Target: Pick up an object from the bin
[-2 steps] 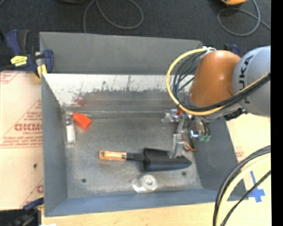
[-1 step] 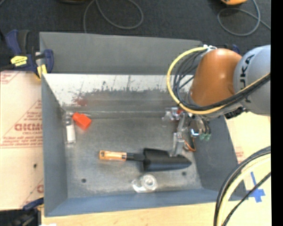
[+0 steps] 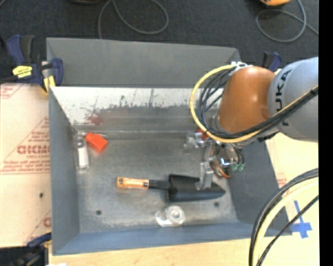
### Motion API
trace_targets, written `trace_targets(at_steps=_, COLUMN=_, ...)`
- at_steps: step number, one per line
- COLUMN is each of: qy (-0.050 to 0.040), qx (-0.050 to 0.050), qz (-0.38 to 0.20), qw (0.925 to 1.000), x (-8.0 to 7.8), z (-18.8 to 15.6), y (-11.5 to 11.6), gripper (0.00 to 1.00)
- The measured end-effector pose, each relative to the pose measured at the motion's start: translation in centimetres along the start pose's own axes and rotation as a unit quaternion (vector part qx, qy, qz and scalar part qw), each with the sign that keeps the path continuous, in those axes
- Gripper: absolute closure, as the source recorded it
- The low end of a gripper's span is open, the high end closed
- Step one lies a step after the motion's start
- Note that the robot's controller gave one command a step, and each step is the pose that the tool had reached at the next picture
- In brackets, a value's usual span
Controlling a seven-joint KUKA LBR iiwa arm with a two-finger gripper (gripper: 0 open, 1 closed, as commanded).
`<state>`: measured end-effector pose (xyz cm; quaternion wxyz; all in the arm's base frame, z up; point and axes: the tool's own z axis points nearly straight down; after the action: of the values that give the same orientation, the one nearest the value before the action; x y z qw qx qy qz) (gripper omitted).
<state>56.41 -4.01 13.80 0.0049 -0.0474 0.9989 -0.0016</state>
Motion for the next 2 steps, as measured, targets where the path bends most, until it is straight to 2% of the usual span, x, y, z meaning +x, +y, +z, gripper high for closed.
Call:
trace_targets(at_steps=1, qy=0.0023, qx=-0.001, qz=0.052, qw=0.9987, x=-0.39, z=6.72, y=0.13, gripper=1.0)
trace_targets(at_steps=2, qy=0.0022, qx=-0.001, qz=0.051, qw=0.9987, x=-0.4, z=6.72, y=0.14, gripper=1.0)
